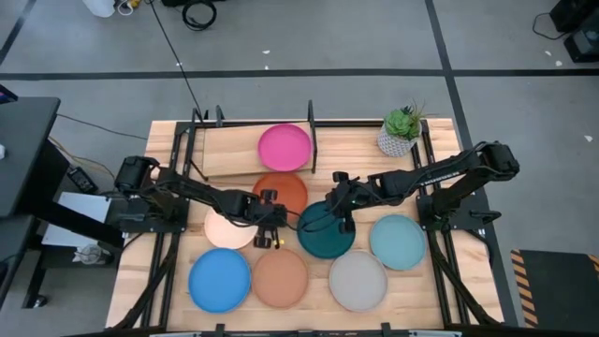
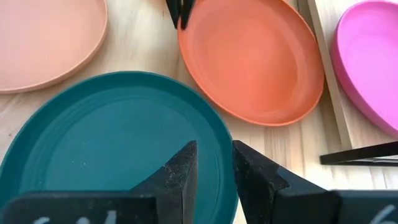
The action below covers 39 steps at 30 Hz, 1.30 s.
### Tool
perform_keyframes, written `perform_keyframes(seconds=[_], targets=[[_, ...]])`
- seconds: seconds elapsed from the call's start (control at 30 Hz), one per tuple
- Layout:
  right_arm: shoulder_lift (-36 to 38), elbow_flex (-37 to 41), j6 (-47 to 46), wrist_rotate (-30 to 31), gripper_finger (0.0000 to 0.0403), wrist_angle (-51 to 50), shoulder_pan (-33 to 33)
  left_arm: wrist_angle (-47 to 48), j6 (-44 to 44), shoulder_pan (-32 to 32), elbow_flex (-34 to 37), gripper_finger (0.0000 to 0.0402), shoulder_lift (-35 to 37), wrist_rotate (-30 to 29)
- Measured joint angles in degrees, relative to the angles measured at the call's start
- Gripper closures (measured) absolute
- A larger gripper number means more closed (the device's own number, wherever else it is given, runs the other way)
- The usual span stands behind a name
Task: Place and stack plates onto a shelf
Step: Stack the orange plate on top of the pink plate on the shelf
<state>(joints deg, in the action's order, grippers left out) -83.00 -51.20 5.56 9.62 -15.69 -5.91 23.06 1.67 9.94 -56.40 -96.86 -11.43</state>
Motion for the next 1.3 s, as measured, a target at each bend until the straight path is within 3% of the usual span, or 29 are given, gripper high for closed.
perform_keyframes(seconds=[0.23, 0.47, 0.63, 0.83, 1.17, 1.3], targets=[[0.02, 0.0, -0.55, -0.02, 0.0298, -1.6, -0.02, 9.51, -0.59, 0.07, -7.18, 0.0385, 1.01, 5.31], [0.24, 0.0, -1.29, 3.55, 0.0298, -5.24, -0.02, 12.88, -0.57, -0.53, -10.53, 0.038, 10.1, 8.97], [1.24, 0.0, -2.41, 4.18, 0.0297, -6.37, -0.02, 13.07, 1.29, -3.54, -11.1, 0.0382, 17.43, 5.27], [2.84, 0.0, -3.04, 4.33, 0.0297, -6.03, -0.09, 13.75, 8.51, -10.67, -10.05, 0.0382, 17.62, 3.13], [3.19, 0.0, -3.49, 4.4, 0.0297, -6.5, -0.09, -3.04, 22.6, -24.29, -1.07, 0.0383, 13.17, 3.05], [3.19, 0.0, -3.48, 4.47, 0.0297, -6.2, -0.09, -6.09, 24.77, -26.88, -1.07, 0.0383, 9.86, 8.33]])
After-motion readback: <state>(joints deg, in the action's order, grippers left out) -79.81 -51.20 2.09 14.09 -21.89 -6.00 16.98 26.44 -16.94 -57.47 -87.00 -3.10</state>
